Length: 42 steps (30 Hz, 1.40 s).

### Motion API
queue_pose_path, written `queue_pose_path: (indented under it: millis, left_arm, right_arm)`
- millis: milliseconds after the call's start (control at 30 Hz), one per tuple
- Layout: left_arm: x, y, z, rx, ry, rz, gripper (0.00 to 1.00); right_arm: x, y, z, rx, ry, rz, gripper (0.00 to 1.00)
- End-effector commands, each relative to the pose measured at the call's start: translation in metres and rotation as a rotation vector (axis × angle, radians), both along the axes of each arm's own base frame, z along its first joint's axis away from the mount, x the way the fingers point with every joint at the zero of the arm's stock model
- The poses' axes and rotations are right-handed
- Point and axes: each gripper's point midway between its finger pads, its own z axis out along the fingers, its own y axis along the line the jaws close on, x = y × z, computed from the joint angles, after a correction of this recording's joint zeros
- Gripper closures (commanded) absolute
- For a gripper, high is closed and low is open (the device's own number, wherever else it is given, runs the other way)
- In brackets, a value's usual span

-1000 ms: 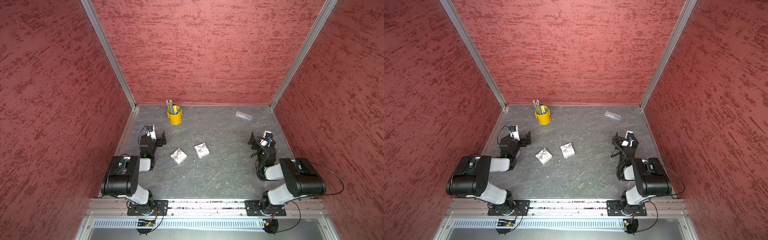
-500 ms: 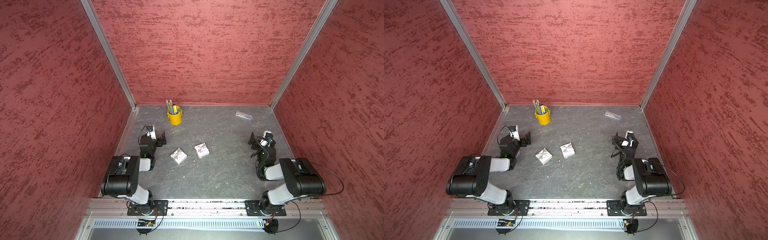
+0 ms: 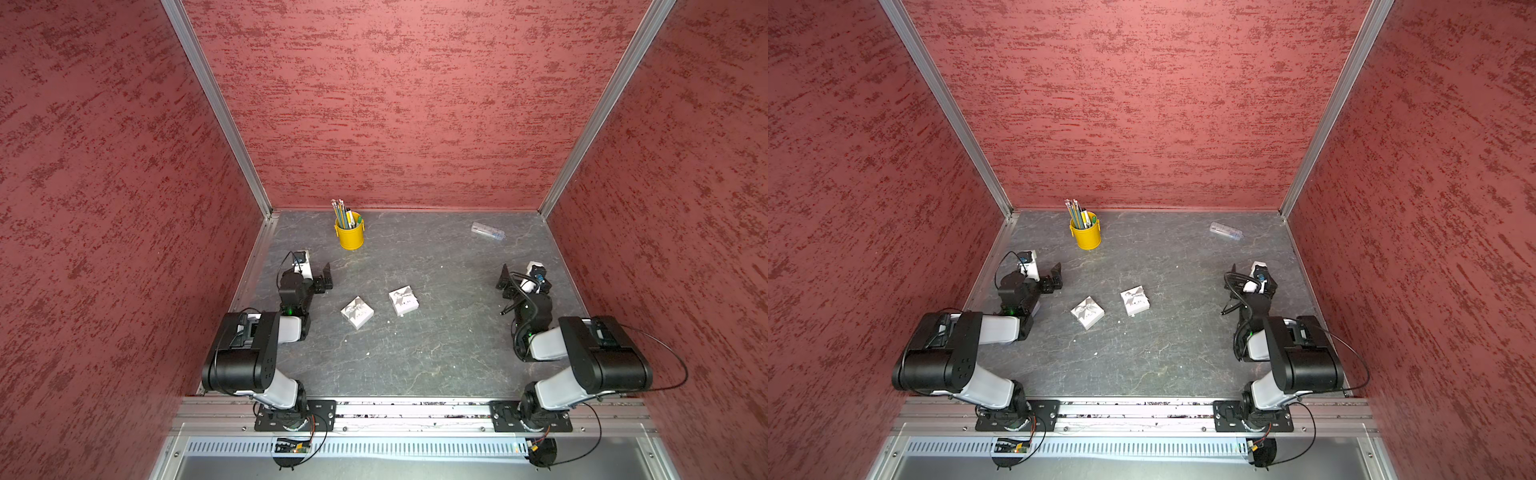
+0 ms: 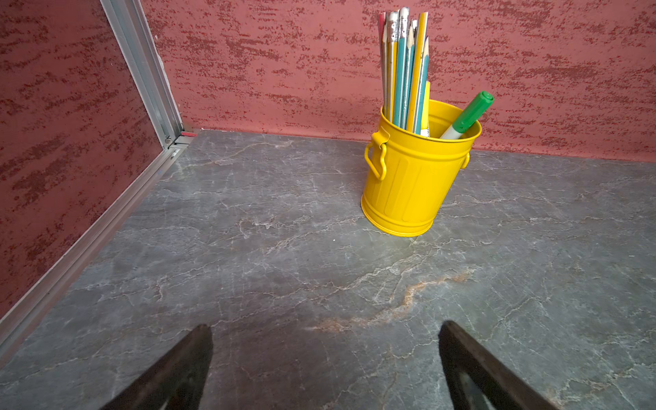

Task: Take the necklace out of the lift-off lid jewelry box
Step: Pick up the jewelry box from the center of the board.

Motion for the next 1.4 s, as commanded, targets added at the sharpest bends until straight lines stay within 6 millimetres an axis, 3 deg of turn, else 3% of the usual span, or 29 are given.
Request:
queue_pose_path:
  millis: [0, 233, 400, 533, 633, 833, 967, 1133, 1300, 1367]
  left_arm:
    - [0.001, -0.002, 0.001, -0.010, -0.003, -0.009, 0.00]
    - [0.001, -0.001, 0.002, -0.010, -0.007, -0.007, 0.00]
    - [-0.006, -0.010, 0.024, 0.056, -0.003, 0.025, 0.00]
    - [-0.013, 0.005, 0.034, 0.010, 0.153, 0.181, 0.00]
    - [-0.030, 0.021, 0.034, -0.077, 0.313, 0.320, 0.00]
    - [-0.060, 0.013, 0.040, -0.135, 0.484, 0.296, 0.00]
    - [-0.083, -0.008, 0.040, -0.300, 0.524, 0.190, 0.00]
    - [-0.106, -0.049, 0.032, -0.410, 0.584, 0.039, 0.00]
    - [-0.125, -0.106, 0.019, -0.415, 0.661, -0.102, 0.04]
    - [-0.129, -0.128, 0.016, -0.418, 0.668, -0.151, 0.09]
  right_arm:
    - [0.004, -0.002, 0.007, 0.010, -0.026, -0.007, 0.01]
    - [0.001, -0.005, 0.010, 0.013, -0.036, -0.024, 0.01]
    - [0.000, -0.009, 0.025, 0.022, -0.039, -0.046, 0.01]
    - [0.019, -0.006, 0.024, 0.074, 0.072, -0.031, 0.01]
    - [0.032, -0.003, 0.025, 0.140, 0.154, -0.032, 0.01]
    - [0.051, 0.011, 0.041, 0.197, 0.281, -0.009, 0.03]
    - [0.056, 0.054, 0.042, 0.215, 0.401, 0.108, 0.05]
    - [0.036, 0.122, 0.030, 0.222, 0.555, 0.270, 0.04]
    - [0.006, 0.215, 0.002, 0.221, 0.746, 0.498, 0.05]
    - [-0.006, 0.249, -0.017, 0.239, 0.852, 0.570, 0.05]
